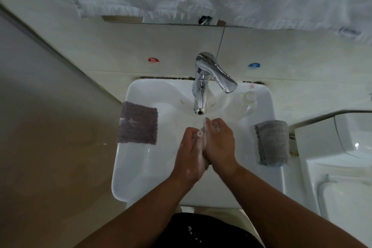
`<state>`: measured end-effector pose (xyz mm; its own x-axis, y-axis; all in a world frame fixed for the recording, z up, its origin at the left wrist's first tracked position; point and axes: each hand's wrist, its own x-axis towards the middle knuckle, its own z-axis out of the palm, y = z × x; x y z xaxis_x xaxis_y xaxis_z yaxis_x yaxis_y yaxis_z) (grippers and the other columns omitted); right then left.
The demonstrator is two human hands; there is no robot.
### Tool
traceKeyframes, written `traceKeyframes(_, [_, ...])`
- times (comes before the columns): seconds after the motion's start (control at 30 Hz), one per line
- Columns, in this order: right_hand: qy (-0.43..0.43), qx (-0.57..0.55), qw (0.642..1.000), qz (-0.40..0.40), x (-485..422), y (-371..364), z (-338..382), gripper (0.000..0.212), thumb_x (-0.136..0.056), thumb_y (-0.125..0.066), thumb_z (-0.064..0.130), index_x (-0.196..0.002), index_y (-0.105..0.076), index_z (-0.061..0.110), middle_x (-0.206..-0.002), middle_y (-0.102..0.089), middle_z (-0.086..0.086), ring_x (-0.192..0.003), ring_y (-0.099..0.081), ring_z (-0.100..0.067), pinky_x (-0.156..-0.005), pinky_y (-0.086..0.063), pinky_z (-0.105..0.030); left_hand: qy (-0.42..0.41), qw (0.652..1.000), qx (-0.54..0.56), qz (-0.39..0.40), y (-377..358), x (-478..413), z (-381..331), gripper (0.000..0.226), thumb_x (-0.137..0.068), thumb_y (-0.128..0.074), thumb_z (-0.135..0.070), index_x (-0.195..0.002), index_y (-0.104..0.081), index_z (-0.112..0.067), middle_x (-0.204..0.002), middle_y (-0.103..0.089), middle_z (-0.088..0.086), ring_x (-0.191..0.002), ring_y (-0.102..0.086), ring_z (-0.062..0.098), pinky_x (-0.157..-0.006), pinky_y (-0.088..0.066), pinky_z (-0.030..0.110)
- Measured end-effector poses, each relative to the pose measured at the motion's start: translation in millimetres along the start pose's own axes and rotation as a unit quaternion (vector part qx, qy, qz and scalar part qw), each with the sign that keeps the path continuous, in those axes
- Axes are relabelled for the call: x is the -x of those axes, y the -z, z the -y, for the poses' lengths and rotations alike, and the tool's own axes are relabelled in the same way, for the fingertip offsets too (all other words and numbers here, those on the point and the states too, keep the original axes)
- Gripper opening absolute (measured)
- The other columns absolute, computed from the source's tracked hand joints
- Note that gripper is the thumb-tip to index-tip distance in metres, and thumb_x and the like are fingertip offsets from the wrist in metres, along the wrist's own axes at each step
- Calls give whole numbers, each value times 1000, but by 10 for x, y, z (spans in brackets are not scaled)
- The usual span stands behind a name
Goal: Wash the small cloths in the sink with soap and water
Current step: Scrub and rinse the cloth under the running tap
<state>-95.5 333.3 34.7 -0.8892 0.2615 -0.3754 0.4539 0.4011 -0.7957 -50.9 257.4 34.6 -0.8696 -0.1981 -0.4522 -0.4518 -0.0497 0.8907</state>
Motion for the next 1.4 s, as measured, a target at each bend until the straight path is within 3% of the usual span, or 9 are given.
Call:
traceKeyframes(0.13, [85, 10, 994, 69, 442, -72, 55, 27, -98, -57, 46, -81, -57, 25, -76, -67, 7, -69, -63, -6, -64, -46, -24, -4, 998, 28, -55, 176, -205, -73, 13, -105, -42, -7, -96, -49, -15, -86, -57, 8, -73, -55, 13, -66, -48, 26])
traceKeyframes(0.3, [7, -18, 1000, -1, 1, -19, -6, 31, -101, -55, 40, -82, -59, 15, -75, -67, 3, -74, -64, -16, -72, -46, -33, 7, 1000, -10, 3, -1, 34, 44, 18, -101, -51, -27, -91, -50, -13, -77, -58, -2, -59, -59, 4, -51, -49, 19])
traceKeyframes(0.5, [72, 19, 995, 62, 453, -50, 47, 31, -98, -56, 47, -78, -56, 23, -71, -65, 6, -66, -61, -3, -59, -41, -19, 14, 997, 46, -53, 183, -182, -43, 17, -106, -40, -9, -92, -48, -15, -83, -54, 3, -75, -54, 15, -66, -48, 24])
traceKeyframes(0.67, [2, -32, 999, -4, -41, -17, -45, 38, -101, -54, 43, -76, -58, 14, -67, -63, 2, -66, -61, -10, -66, -45, -34, 15, 999, 34, 22, 34, 62, -98, 21, -105, -50, -33, -89, -50, -19, -80, -58, 4, -74, -58, 21, -62, -54, 38])
traceKeyframes(0.8, [70, -27, 996, 45, 394, -49, -21, 31, -101, -56, 40, -79, -57, 17, -67, -61, 5, -64, -61, -4, -58, -41, -19, -25, 998, -17, -58, 137, -179, -111, 12, -104, -46, -30, -95, -53, -30, -90, -62, -3, -84, -62, 13, -80, -54, 42])
traceKeyframes(0.87, [109, -10, 993, 43, 444, -66, -35, 30, -102, -54, 40, -79, -55, 20, -68, -59, 8, -66, -61, -2, -58, -40, -13, -38, 997, -26, -61, 141, -157, -119, 20, -106, -43, -20, -94, -53, -32, -91, -61, -6, -82, -60, 2, -78, -51, 30])
traceKeyframes(1.03, [9, -50, 999, 0, 22, -21, -125, 34, -102, -54, 40, -77, -58, 17, -69, -65, 2, -66, -63, -8, -67, -47, -33, -28, 999, 27, 22, 34, 45, -103, 20, -100, -56, -34, -88, -51, -19, -68, -57, 3, -62, -55, 21, -54, -47, 36])
traceKeyframes(1.2, [71, -19, 996, 48, 445, -64, -97, 30, -102, -52, 42, -80, -55, 21, -69, -64, 4, -65, -62, -6, -60, -47, -26, 13, 996, 51, -69, 151, -207, -11, 7, -90, -59, -32, -87, -55, -28, -81, -59, -1, -77, -57, 20, -76, -48, 45])
traceKeyframes(1.4, [58, -9, 998, 6, 126, -12, -185, 28, -106, -45, 36, -89, -57, 16, -73, -62, 4, -67, -61, -6, -64, -47, -32, -22, 1000, 2, 12, 31, -36, -32, 22, -90, -56, -45, -82, -53, -24, -67, -58, 1, -65, -56, 23, -63, -48, 45])
